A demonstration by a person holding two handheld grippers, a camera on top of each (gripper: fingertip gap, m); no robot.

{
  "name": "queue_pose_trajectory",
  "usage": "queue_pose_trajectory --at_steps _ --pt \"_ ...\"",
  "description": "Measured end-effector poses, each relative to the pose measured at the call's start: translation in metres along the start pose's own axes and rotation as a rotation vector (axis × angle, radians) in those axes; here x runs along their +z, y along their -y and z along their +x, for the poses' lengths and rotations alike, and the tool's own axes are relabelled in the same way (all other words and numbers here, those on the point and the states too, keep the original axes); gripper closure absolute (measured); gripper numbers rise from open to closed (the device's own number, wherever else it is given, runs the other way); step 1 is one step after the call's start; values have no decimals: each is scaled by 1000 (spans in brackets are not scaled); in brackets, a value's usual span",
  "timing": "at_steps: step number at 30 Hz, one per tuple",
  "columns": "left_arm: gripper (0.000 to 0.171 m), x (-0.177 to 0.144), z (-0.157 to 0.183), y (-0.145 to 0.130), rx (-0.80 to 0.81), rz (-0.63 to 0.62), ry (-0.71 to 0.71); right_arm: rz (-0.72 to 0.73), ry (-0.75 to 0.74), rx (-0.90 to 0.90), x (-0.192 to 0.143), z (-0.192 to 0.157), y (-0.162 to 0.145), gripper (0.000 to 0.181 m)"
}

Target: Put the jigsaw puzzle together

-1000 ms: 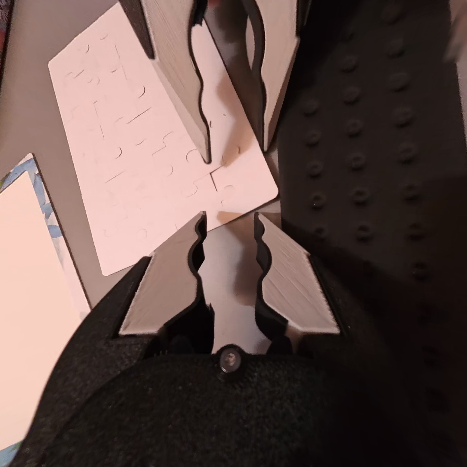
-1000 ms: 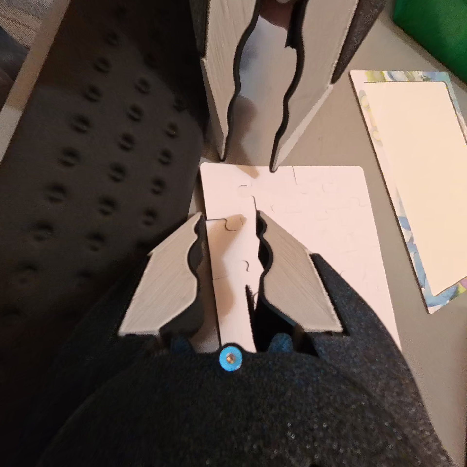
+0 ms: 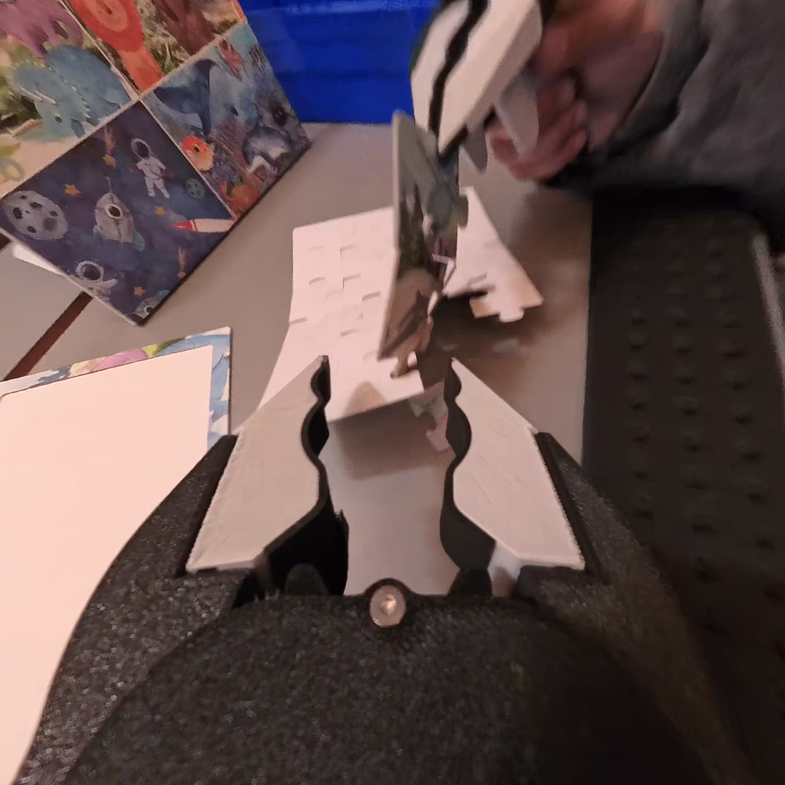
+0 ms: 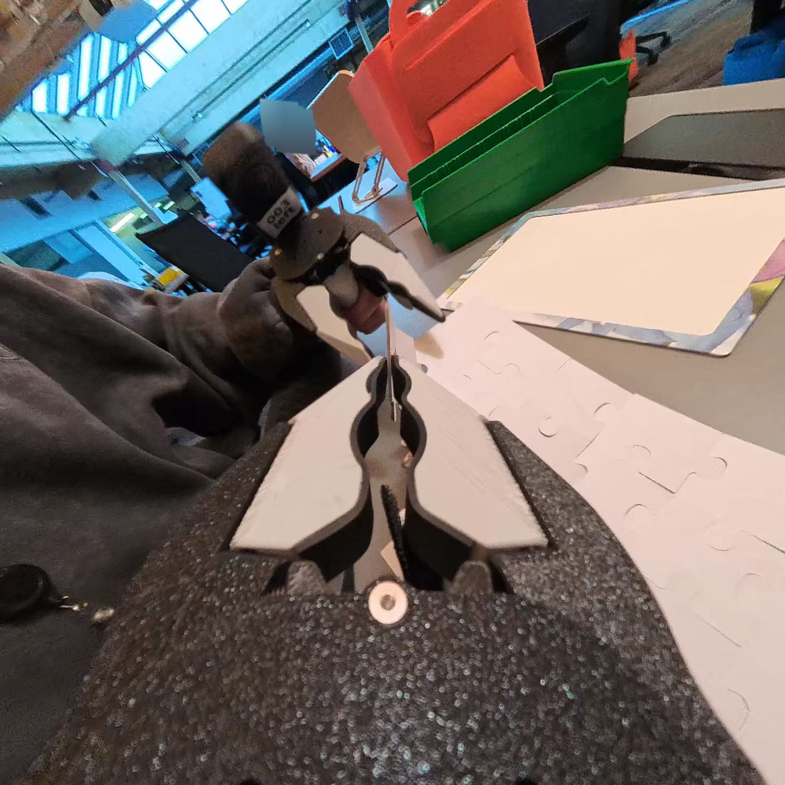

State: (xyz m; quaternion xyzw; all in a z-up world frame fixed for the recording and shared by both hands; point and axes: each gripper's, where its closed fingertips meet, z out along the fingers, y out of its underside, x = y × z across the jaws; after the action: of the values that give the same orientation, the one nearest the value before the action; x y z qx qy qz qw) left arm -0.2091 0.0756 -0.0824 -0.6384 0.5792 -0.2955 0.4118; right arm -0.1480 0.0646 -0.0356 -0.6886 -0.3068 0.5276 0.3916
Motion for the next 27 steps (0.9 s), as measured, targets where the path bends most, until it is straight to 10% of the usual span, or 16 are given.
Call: queue_pose_trajectory --at_steps 13,20,27 --pt "170 3 24 13 -168 52 -324 67 43 261 -24 17 8 180" --pt "170 -19 -20 19 -486 326 -197 -13 -359 42 -71 86 -14 180" --pt "170 -34 -51 -19 -561 259 9 -95 -878 -139 -138 153 -21 180"
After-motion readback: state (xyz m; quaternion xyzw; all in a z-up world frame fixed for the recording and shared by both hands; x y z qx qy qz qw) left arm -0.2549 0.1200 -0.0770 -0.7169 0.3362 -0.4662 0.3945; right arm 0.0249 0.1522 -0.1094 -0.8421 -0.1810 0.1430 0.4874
